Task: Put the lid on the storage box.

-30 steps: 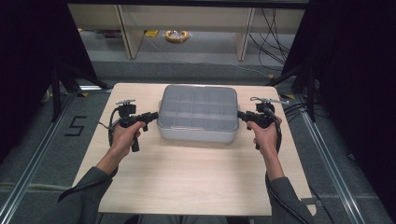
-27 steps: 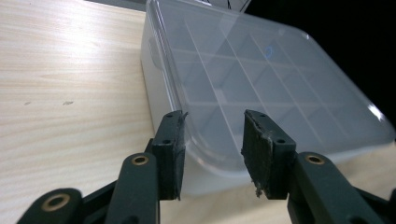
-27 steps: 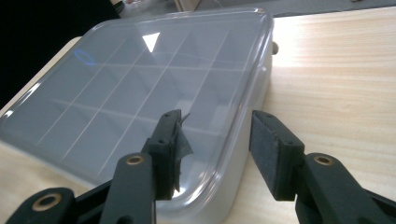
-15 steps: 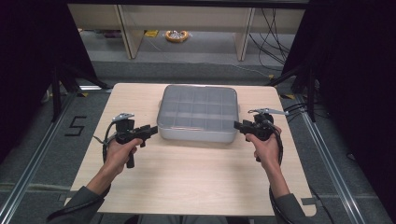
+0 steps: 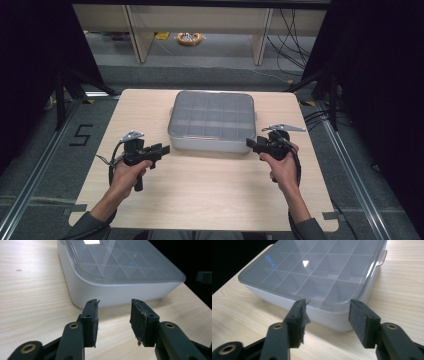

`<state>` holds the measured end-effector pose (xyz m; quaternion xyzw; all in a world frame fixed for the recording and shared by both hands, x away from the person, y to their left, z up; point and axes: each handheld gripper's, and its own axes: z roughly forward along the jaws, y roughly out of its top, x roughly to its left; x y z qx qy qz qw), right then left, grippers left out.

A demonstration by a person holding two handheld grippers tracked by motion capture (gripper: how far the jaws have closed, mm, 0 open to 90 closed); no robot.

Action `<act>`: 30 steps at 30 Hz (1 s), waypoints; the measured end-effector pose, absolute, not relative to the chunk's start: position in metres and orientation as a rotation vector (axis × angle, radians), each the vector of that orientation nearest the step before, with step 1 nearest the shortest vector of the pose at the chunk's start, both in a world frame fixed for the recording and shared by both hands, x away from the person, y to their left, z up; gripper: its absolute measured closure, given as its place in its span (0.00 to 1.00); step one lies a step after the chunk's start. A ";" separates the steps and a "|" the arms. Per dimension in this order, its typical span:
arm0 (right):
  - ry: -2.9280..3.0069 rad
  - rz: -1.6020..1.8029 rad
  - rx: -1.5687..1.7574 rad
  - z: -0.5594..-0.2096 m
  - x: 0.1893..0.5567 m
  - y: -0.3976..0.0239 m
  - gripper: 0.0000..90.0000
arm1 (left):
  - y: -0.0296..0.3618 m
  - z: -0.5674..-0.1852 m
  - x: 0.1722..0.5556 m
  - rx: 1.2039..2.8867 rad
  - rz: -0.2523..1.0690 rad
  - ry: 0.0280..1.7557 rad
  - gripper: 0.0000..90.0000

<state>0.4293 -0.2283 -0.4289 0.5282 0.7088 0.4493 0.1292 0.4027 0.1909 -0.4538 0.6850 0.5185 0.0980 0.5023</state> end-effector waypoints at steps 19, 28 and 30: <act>2.131 1.298 1.494 -0.445 0.393 -0.227 0.32 | 0.176 -0.474 0.365 1.768 0.203 1.159 0.46; 2.182 1.311 1.491 -0.463 0.374 -0.226 0.30 | 0.171 -0.480 0.345 1.829 0.216 1.107 0.39; 2.199 1.306 1.486 -0.465 0.369 -0.226 0.29 | 0.170 -0.482 0.341 1.829 0.215 1.106 0.37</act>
